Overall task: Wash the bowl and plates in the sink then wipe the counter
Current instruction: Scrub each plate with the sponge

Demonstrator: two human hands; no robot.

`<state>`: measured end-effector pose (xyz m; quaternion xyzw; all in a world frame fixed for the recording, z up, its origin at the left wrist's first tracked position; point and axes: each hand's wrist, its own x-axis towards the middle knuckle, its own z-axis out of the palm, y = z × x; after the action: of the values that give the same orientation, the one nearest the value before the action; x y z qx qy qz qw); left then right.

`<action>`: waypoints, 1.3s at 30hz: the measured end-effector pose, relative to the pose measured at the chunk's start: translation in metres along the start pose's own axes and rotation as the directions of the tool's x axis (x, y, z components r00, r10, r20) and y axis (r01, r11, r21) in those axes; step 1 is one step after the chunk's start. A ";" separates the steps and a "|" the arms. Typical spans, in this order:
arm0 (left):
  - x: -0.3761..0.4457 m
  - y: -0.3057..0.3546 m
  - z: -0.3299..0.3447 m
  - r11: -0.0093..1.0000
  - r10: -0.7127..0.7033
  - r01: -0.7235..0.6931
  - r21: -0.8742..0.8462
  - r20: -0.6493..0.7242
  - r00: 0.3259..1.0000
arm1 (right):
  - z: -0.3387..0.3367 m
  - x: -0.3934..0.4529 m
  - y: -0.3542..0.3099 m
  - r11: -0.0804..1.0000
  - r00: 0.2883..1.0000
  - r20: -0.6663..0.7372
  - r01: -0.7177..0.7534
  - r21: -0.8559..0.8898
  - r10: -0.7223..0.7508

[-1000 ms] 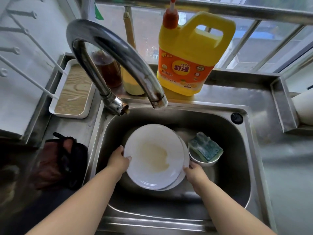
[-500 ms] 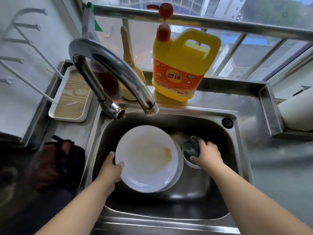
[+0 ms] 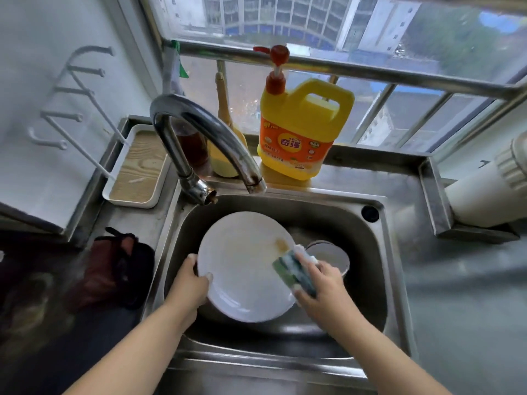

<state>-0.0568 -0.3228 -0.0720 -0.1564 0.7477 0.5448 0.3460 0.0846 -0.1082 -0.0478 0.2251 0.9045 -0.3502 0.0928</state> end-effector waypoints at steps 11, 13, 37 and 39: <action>-0.029 0.002 0.001 0.977 0.073 -0.063 -0.206 0.042 0.996 | 0.023 -0.015 -0.016 0.870 0.901 -0.155 0.329 -0.366 -0.406; -0.031 0.003 0.003 0.974 0.084 -0.069 -0.216 0.063 0.994 | 0.000 0.004 -0.007 0.908 0.920 -0.275 0.160 -0.388 -0.280; -0.053 0.026 0.023 0.941 0.141 -0.065 -0.333 0.208 0.968 | 0.029 0.025 -0.064 0.906 0.903 -0.091 0.413 -0.091 -0.421; -0.054 0.022 0.026 0.953 0.122 -0.053 -0.300 0.215 0.969 | 0.022 0.043 -0.065 0.894 0.884 -0.139 0.434 -0.108 -0.446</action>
<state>-0.0226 -0.2984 -0.0242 -0.1078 0.6201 0.6784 0.3790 0.0158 -0.1512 -0.0395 0.0379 0.9488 -0.3091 -0.0535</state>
